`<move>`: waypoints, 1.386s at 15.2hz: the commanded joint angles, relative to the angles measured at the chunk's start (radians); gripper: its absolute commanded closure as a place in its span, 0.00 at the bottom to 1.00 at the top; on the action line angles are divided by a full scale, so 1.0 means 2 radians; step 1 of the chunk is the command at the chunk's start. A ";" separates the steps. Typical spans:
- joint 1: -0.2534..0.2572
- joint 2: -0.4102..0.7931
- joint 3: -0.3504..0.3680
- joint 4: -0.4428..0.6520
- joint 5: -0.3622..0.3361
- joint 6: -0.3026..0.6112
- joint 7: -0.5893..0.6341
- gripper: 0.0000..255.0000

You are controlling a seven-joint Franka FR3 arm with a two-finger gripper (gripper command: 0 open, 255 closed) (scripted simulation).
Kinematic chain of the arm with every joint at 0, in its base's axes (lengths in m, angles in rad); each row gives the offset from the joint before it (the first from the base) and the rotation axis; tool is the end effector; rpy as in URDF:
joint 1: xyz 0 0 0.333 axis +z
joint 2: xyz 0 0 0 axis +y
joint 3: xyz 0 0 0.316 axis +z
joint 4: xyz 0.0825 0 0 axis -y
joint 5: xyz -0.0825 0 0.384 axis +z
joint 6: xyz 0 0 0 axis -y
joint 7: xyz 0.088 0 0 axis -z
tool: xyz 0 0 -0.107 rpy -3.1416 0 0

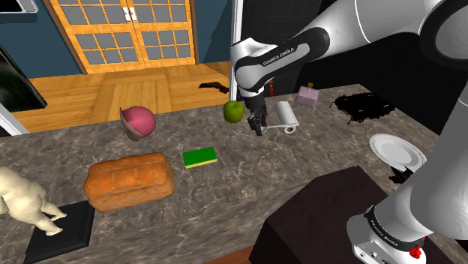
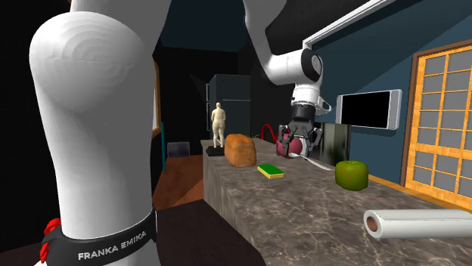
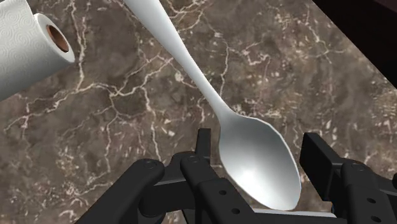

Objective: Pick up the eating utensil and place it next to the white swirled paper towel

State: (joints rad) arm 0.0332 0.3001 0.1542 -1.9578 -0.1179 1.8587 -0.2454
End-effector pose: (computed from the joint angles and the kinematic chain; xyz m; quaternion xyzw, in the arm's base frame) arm 0.5536 0.0933 0.2998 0.9508 0.2383 -0.1965 0.0235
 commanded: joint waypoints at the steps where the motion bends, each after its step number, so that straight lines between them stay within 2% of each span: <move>1: -0.015 -0.009 -0.010 -0.014 -0.006 0.007 -0.022 1.00; 11: -0.082 -0.038 -0.061 -0.057 -0.038 0.035 -0.122 1.00; 21: -0.148 -0.026 -0.114 -0.043 -0.069 0.056 -0.223 1.00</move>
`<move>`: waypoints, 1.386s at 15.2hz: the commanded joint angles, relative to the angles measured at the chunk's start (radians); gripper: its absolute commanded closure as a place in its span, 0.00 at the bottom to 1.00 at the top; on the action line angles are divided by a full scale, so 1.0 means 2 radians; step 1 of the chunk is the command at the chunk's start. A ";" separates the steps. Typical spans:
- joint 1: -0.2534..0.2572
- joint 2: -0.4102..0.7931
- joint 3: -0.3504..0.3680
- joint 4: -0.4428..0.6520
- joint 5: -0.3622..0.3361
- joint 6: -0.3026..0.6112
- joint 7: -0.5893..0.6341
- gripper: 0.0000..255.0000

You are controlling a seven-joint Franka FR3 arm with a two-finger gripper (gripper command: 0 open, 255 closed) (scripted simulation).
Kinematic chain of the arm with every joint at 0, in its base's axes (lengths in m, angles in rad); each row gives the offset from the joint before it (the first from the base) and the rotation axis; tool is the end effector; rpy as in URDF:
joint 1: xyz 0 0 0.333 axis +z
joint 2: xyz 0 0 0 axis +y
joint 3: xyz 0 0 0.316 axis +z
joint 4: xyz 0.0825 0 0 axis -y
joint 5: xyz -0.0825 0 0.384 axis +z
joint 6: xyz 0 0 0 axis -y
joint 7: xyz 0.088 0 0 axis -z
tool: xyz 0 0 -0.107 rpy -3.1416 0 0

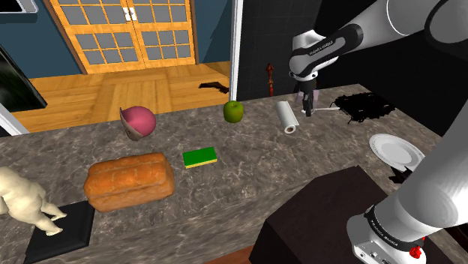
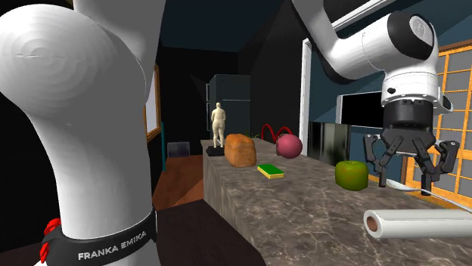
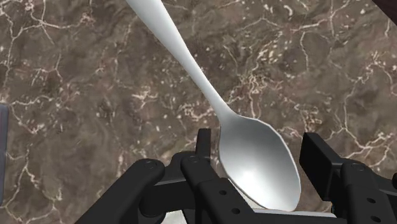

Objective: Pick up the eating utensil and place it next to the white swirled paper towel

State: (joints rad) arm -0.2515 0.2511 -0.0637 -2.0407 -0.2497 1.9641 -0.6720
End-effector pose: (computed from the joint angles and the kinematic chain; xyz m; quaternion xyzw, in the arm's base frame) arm 0.5196 -0.1858 0.2995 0.9509 0.2380 -0.1965 0.0233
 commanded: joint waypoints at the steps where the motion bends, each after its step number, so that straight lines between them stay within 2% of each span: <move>1: -0.013 0.002 -0.010 0.003 -0.005 0.005 -0.020 1.00; 8: -0.064 0.042 -0.044 0.056 -0.016 0.013 -0.099 1.00; 21: -0.067 0.098 -0.043 0.042 -0.019 0.081 -0.082 1.00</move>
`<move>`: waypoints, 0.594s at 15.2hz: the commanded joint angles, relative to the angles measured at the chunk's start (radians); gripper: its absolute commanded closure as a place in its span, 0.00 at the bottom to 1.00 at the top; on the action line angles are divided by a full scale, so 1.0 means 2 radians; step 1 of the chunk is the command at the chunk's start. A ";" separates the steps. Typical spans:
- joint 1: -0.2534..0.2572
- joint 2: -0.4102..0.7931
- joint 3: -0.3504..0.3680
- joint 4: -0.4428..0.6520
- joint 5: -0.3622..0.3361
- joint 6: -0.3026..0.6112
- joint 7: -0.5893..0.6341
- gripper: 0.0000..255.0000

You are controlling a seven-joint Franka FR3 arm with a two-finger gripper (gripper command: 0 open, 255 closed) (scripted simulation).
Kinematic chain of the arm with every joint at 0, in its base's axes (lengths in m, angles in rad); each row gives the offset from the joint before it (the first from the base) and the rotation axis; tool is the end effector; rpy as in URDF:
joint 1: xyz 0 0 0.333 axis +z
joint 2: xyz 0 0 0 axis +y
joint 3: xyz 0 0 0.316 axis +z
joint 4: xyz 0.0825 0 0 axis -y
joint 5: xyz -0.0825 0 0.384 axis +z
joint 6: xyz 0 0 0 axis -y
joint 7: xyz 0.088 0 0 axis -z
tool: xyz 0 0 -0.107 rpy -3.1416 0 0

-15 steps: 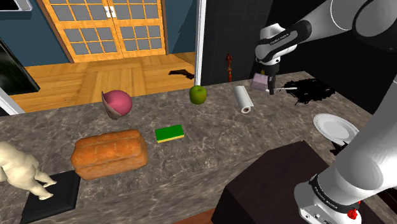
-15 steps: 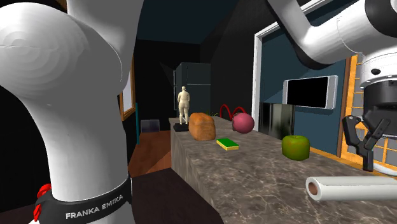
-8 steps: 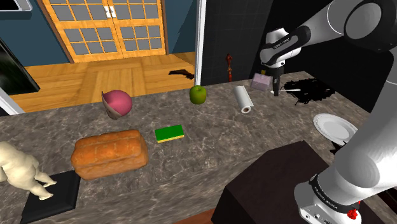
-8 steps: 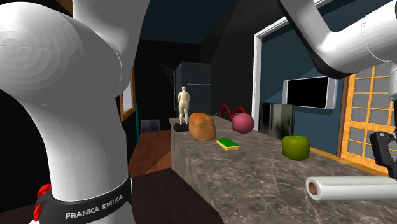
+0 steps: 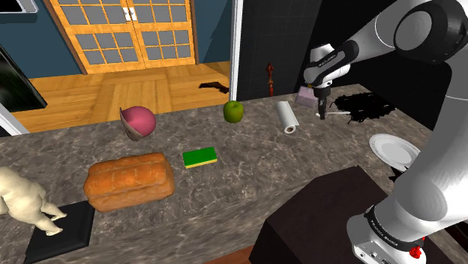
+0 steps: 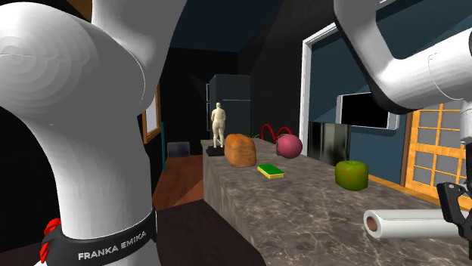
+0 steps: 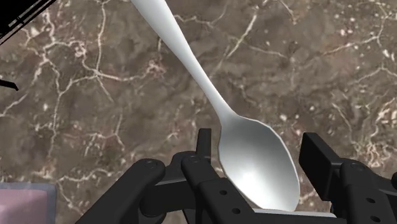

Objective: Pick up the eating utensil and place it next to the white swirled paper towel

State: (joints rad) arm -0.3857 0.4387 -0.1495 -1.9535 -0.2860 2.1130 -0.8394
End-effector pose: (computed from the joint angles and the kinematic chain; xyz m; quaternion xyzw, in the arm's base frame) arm 0.5002 -0.3093 0.2368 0.9506 0.2388 -0.1968 0.0232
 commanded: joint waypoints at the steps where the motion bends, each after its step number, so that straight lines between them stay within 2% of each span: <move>1: -0.001 0.009 0.000 -0.002 -0.001 0.011 0.003 1.00; 9: -0.003 0.049 0.001 -0.001 -0.002 0.049 0.012 1.00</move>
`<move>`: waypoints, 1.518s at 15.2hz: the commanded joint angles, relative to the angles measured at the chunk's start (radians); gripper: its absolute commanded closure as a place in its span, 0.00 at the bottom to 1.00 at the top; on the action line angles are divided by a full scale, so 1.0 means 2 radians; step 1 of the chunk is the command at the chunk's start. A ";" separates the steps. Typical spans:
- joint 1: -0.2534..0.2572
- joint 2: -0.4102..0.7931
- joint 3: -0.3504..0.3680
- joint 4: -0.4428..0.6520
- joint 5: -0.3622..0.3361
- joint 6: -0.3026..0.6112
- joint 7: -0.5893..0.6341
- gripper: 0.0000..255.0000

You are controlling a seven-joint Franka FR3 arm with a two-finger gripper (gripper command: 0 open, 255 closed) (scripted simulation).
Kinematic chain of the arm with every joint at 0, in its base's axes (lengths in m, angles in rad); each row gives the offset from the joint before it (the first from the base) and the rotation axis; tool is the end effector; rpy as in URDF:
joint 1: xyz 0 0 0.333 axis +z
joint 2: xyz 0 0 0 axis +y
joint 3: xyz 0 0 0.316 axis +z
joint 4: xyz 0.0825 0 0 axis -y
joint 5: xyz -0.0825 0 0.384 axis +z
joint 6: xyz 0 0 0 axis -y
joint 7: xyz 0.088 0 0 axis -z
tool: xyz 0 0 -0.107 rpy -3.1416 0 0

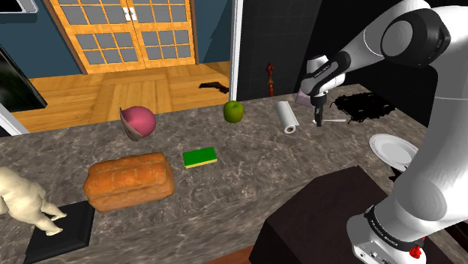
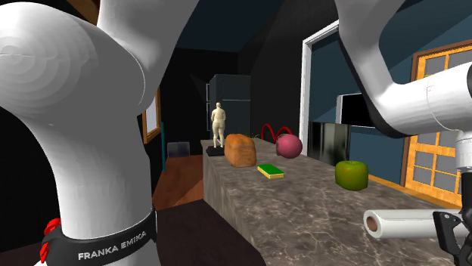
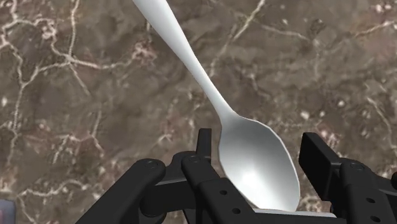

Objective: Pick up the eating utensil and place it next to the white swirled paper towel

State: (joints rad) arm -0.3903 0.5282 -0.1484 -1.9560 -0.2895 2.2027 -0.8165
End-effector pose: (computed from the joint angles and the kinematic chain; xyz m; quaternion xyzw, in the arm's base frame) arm 0.4997 -0.3090 0.1884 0.9506 0.2389 -0.1967 0.0232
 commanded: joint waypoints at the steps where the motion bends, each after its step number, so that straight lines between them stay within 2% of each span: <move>1: -0.001 0.009 0.000 0.001 0.000 0.008 0.002 1.00; 9: -0.001 0.009 0.000 0.001 0.000 0.008 0.002 1.00; 10: -0.001 0.009 0.000 0.001 0.000 0.008 0.002 0.00; 15: -0.001 0.009 0.000 0.001 0.000 0.008 0.002 0.00; 19: 0.008 -0.020 0.005 0.026 0.007 -0.047 -0.002 0.00; 23: 0.008 -0.020 0.005 0.026 0.007 -0.047 -0.002 0.00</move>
State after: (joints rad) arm -0.3738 0.4894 -0.1382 -1.9050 -0.2759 2.1104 -0.8210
